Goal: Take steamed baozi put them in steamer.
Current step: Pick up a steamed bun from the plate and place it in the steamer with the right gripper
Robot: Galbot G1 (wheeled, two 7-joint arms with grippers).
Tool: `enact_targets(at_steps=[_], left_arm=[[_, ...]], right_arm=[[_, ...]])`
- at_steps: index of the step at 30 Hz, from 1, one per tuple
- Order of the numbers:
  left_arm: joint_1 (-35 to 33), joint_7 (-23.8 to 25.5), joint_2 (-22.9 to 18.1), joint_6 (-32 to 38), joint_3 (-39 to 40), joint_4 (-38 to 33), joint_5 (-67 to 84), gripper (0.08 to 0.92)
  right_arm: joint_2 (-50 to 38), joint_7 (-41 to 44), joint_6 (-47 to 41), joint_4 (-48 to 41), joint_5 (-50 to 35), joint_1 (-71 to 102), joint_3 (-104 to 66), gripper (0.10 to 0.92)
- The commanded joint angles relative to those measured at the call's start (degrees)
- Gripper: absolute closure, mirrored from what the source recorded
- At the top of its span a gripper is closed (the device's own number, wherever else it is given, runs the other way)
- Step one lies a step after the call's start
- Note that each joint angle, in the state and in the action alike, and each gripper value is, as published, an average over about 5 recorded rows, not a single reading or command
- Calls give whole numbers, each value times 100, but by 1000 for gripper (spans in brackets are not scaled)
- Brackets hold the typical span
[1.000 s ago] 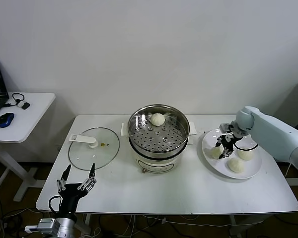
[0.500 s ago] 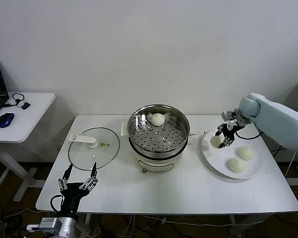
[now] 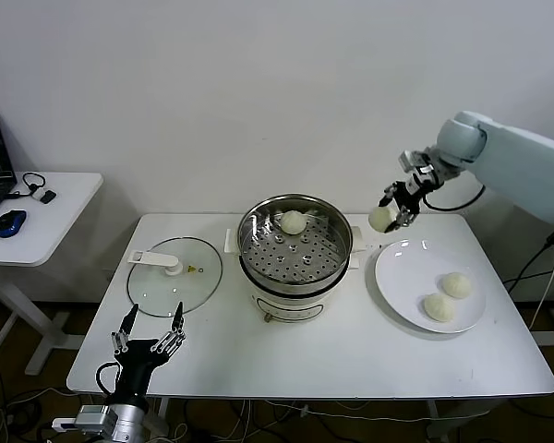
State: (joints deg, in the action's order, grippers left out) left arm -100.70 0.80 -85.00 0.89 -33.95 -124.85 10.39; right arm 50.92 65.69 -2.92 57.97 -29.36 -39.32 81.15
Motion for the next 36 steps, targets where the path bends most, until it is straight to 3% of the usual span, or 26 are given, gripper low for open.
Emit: enact_targets(at_steps=[1, 15, 36], left_arm=[[8, 5, 12, 7, -5, -9, -7, 177], [-9, 11, 4, 36, -48, -116, -71, 177], [-40, 16, 16, 42, -100, -126, -57, 177]], right_arm=[[940, -29, -274, 112, -860, -745, 493, 397], [3019, -81, -425, -1381, -896, 230, 299, 385], [3440, -136, -509, -1796, -553, 1092, 158, 374]])
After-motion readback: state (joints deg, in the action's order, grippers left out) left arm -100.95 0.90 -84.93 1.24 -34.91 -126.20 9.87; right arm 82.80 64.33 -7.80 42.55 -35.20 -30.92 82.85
